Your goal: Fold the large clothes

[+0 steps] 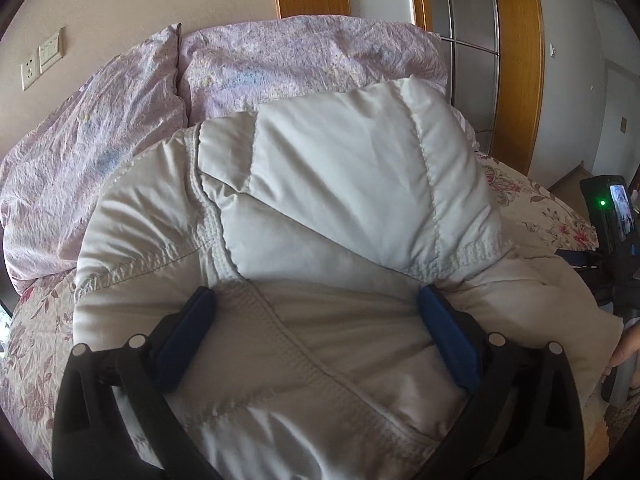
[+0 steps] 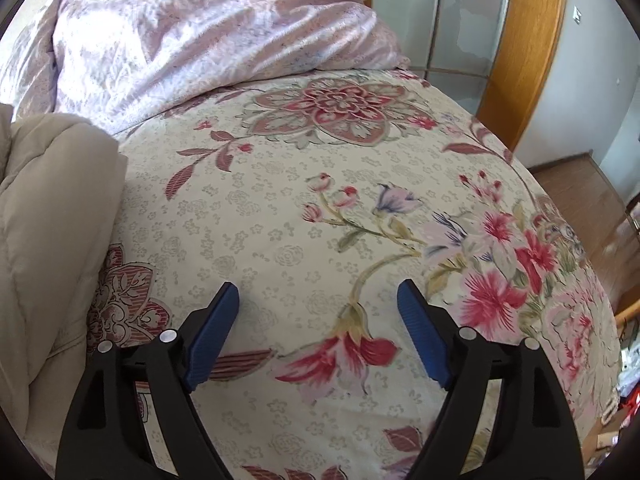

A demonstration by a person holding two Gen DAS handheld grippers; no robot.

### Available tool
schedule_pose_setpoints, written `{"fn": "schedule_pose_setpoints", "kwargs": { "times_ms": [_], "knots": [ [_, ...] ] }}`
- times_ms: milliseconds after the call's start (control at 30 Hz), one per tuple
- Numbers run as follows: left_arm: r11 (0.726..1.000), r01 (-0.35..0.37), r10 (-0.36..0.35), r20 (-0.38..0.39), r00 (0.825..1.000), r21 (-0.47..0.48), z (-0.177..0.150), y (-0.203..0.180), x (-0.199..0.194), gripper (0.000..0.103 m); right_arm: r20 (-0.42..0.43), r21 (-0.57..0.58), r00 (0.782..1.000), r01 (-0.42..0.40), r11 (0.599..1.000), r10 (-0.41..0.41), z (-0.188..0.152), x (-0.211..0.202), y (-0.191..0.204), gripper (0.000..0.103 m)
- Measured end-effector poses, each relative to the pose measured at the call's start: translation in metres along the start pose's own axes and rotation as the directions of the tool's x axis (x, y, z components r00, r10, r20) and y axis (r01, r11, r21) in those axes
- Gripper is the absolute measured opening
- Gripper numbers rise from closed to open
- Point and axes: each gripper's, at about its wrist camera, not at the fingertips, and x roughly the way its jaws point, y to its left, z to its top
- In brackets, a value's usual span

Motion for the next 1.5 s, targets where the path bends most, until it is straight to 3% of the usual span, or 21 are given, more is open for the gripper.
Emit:
{"fn": "schedule_pose_setpoints", "kwargs": {
  "times_ms": [133,267,367,467,567,633,800,900,1133,1300,1500],
  "knots": [
    [1.000,0.004,-0.004,0.015,1.000,-0.009,0.003,0.007,-0.018,0.101,0.034,0.016,0.999,0.023,1.000,-0.023,0.008,-0.026,-0.004,0.078],
    [1.000,-0.015,0.016,0.052,0.999,-0.022,0.007,0.020,-0.039,0.101,0.161,-0.024,0.986,-0.048,0.999,0.051,0.025,-0.085,0.018,0.077],
    [0.998,-0.046,0.049,0.075,0.996,-0.040,0.011,0.034,-0.055,0.101,0.263,-0.107,0.952,-0.132,0.985,0.156,0.034,-0.136,0.053,0.077],
    [0.995,-0.076,0.082,0.091,0.992,-0.070,0.014,0.053,-0.066,0.101,0.329,-0.208,0.905,-0.210,0.955,0.271,0.036,-0.176,0.094,0.074],
    [0.988,-0.109,0.119,0.090,0.989,-0.109,0.016,0.075,-0.070,0.101,0.342,-0.294,0.856,-0.294,0.909,0.387,0.034,-0.194,0.132,0.066],
    [0.984,-0.112,0.123,0.078,0.989,-0.138,0.018,0.090,-0.069,0.101,0.337,-0.337,0.840,-0.314,0.887,0.426,0.033,-0.196,0.155,0.059],
    [0.977,-0.112,0.122,0.042,0.992,-0.180,0.020,0.119,-0.054,0.101,0.276,-0.349,0.856,-0.333,0.876,0.436,0.043,-0.167,0.190,0.030],
    [0.978,-0.114,0.119,0.019,0.993,-0.172,0.019,0.125,-0.041,0.101,0.259,-0.338,0.877,-0.311,0.888,0.406,0.046,-0.150,0.197,0.024],
    [0.981,-0.086,0.085,-0.012,0.996,-0.173,0.014,0.121,-0.015,0.101,0.191,-0.318,0.921,-0.269,0.909,0.339,0.049,-0.105,0.191,0.022],
    [0.985,-0.055,0.052,-0.024,0.998,-0.164,0.014,0.113,-0.004,0.101,0.179,-0.286,0.908,-0.320,0.903,0.378,0.046,-0.082,0.181,0.020],
    [0.987,-0.071,0.069,-0.022,0.997,-0.146,0.010,0.103,0.008,0.101,0.164,-0.238,0.898,-0.367,0.900,0.409,0.041,-0.062,0.175,0.020]
  ]
}}
